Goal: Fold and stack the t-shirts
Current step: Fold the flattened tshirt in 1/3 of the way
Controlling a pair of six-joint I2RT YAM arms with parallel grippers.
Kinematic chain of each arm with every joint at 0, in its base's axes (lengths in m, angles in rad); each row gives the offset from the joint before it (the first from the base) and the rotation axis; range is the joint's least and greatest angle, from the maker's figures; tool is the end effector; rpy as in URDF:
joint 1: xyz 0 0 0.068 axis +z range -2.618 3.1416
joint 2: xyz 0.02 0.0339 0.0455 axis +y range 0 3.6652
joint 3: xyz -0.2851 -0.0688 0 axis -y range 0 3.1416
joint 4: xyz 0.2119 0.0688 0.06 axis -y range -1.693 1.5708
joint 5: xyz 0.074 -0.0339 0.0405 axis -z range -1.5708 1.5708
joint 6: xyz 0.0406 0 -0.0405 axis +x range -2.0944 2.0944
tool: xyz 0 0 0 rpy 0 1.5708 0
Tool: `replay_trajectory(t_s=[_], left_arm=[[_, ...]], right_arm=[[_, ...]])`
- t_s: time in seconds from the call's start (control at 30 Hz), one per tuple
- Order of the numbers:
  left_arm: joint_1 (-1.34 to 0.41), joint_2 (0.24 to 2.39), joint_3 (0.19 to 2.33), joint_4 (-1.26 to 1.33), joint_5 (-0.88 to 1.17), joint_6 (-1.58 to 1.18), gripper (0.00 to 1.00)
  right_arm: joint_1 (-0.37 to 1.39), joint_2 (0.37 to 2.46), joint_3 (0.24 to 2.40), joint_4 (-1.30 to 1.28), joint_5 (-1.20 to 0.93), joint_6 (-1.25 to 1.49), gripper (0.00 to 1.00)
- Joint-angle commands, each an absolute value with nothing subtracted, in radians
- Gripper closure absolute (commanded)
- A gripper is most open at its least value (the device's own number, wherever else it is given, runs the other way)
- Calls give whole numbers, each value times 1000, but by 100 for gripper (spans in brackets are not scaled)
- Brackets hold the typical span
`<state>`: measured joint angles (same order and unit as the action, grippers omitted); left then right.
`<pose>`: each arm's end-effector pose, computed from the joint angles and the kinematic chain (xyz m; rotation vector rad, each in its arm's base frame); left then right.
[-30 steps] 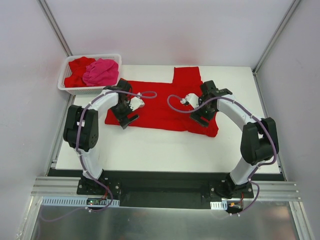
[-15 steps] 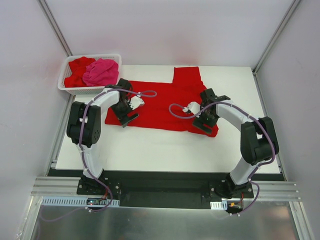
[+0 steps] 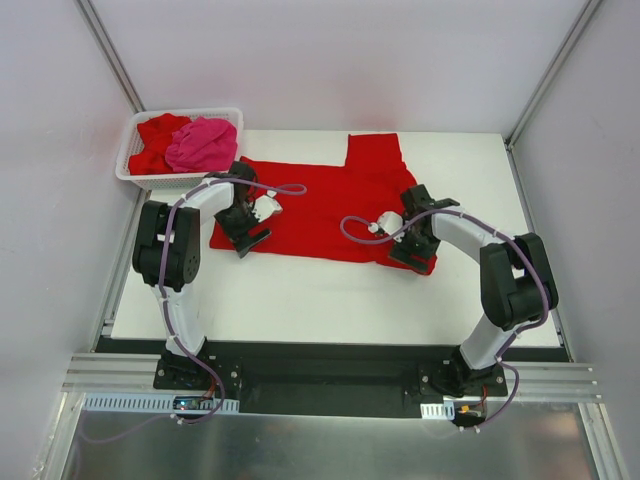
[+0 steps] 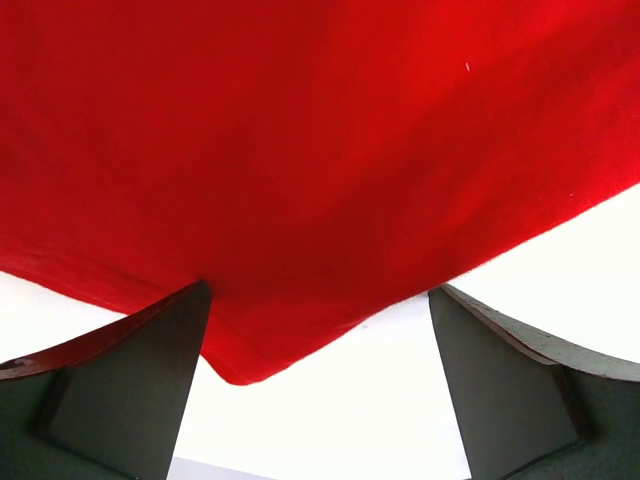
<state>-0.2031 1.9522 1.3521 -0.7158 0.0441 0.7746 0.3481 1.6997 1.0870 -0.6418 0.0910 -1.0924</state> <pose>0.3559 -0.0751 0.1971 1.3617 2.5427 0.0432 0.2834 0.0989 0.2147 -1.8746 2.1679 -0.2878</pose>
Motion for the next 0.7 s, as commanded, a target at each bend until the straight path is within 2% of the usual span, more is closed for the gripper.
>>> replay_trajectory(t_s=[0.0, 0.13, 0.67], left_arm=[[-206, 1937, 1324, -727, 48, 798, 8], [-206, 1950, 1321, -721, 48, 796, 9], [-202, 1990, 1295, -721, 52, 807, 9]], right_arm=[[328, 1667, 1069, -560, 138, -1088, 21], [327, 1681, 1051, -496, 167, -1075, 21], [328, 1717, 1063, -523, 206, -1080, 19]])
